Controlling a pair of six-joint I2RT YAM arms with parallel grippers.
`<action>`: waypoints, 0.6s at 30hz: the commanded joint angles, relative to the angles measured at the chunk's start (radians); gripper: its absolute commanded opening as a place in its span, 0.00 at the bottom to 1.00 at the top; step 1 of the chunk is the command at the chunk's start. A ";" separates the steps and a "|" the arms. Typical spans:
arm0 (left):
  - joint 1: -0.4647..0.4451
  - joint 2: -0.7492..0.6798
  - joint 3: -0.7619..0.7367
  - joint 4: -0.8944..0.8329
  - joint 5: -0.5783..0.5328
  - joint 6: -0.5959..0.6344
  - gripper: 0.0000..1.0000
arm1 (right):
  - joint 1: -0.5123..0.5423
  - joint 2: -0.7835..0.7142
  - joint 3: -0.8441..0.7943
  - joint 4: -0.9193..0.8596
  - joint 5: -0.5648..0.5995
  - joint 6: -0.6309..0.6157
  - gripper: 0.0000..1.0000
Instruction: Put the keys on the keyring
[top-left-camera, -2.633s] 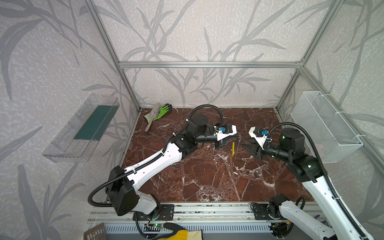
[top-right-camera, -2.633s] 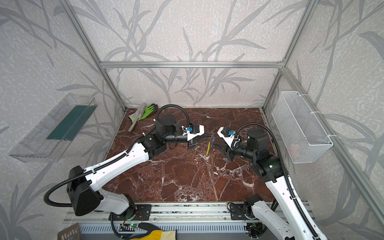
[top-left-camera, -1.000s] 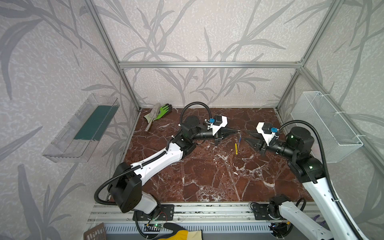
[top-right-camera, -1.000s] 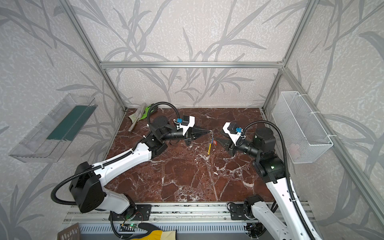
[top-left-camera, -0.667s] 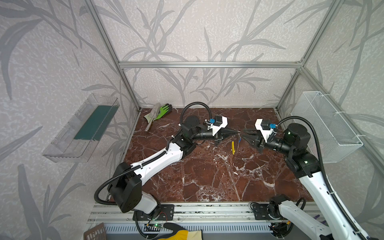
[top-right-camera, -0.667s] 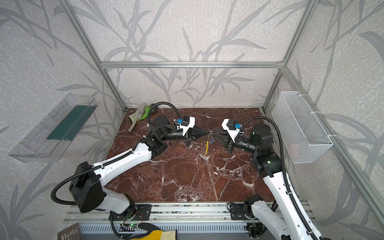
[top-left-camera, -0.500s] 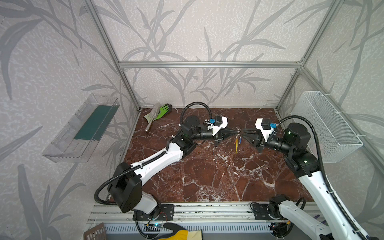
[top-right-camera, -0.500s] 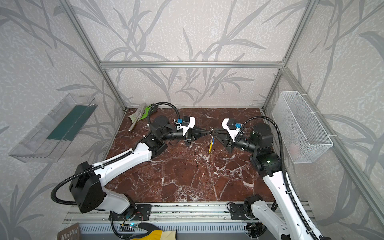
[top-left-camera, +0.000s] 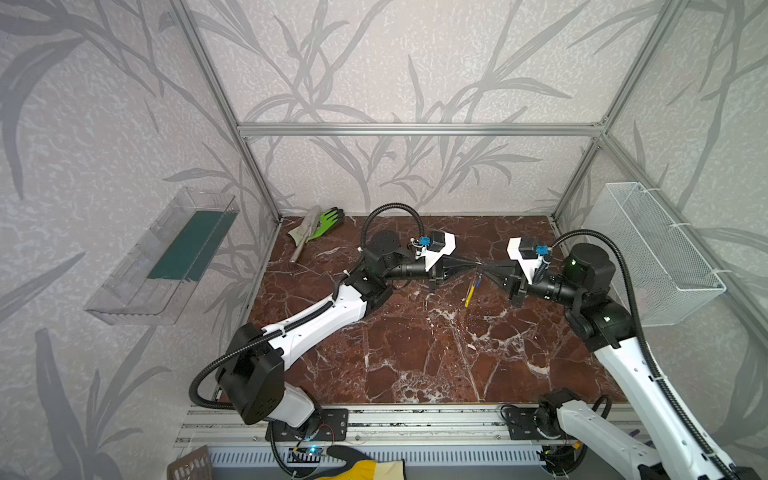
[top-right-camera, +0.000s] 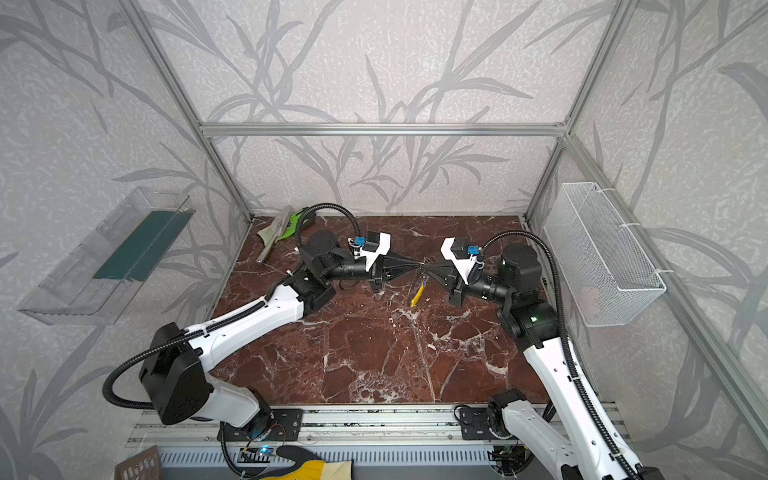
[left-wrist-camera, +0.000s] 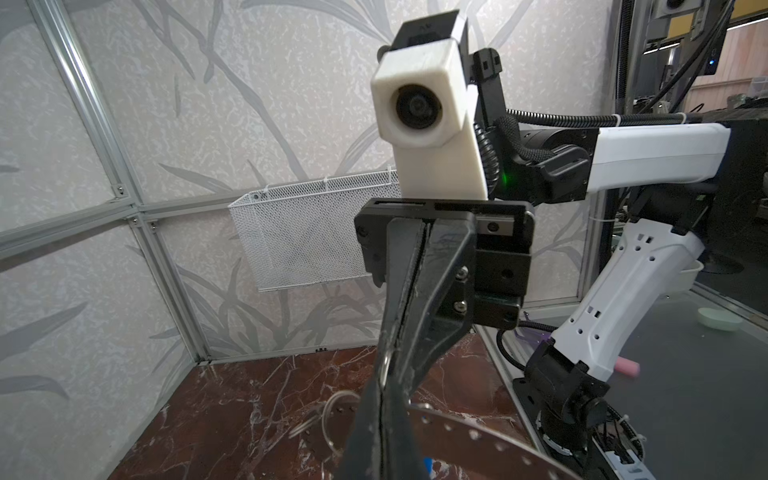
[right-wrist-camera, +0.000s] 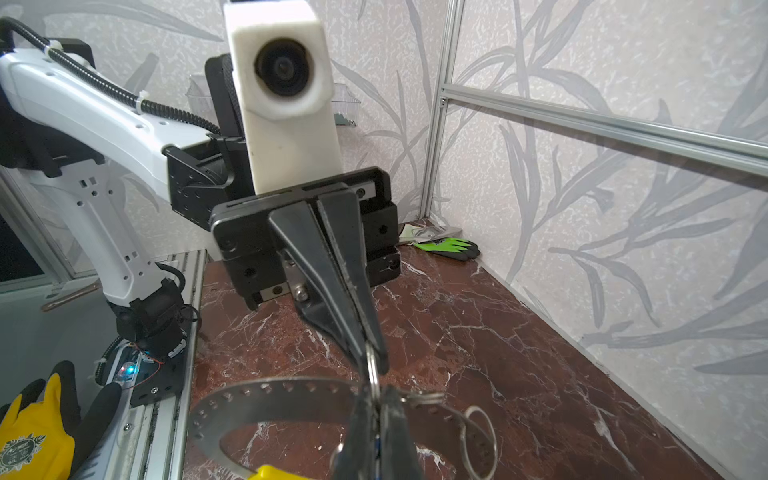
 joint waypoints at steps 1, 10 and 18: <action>-0.003 0.006 0.041 0.028 0.017 -0.004 0.00 | -0.005 -0.006 0.027 -0.034 -0.021 -0.019 0.00; -0.018 -0.048 0.181 -0.561 -0.109 0.487 0.33 | -0.003 0.030 0.172 -0.407 0.057 -0.191 0.00; -0.072 -0.035 0.307 -0.854 -0.220 0.753 0.30 | 0.034 0.085 0.254 -0.591 0.122 -0.259 0.00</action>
